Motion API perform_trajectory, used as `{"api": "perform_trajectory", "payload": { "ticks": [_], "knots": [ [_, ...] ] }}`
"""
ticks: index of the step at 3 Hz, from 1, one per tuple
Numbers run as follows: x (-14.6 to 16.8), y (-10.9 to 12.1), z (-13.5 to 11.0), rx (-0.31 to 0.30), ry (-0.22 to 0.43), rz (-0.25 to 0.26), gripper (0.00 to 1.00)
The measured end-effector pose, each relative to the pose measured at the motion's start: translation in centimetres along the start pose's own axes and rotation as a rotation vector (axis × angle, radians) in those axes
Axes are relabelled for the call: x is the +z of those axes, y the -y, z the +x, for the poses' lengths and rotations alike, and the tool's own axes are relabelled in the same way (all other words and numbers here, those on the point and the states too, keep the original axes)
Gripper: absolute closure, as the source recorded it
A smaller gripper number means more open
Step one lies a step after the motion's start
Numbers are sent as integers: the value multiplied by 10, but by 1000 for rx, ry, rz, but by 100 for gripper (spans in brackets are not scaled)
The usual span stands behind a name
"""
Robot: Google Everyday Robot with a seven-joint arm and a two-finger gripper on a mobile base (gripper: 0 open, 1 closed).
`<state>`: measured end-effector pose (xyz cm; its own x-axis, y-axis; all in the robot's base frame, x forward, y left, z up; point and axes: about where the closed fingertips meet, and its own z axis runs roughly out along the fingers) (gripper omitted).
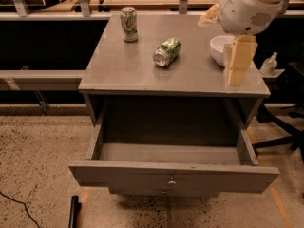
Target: Place green can into top drawer
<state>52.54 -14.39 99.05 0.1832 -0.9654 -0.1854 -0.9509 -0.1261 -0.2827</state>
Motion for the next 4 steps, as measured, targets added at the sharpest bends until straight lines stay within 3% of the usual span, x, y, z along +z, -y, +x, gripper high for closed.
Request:
{"api": "perform_trajectory", "payload": {
  "ticks": [1,3,4],
  "knots": [
    [18,43,-40,-217,27,22,0],
    [18,43,-38,-203,28,33,0],
    [28,61,-27,-269,29,4,0]
  ]
}}
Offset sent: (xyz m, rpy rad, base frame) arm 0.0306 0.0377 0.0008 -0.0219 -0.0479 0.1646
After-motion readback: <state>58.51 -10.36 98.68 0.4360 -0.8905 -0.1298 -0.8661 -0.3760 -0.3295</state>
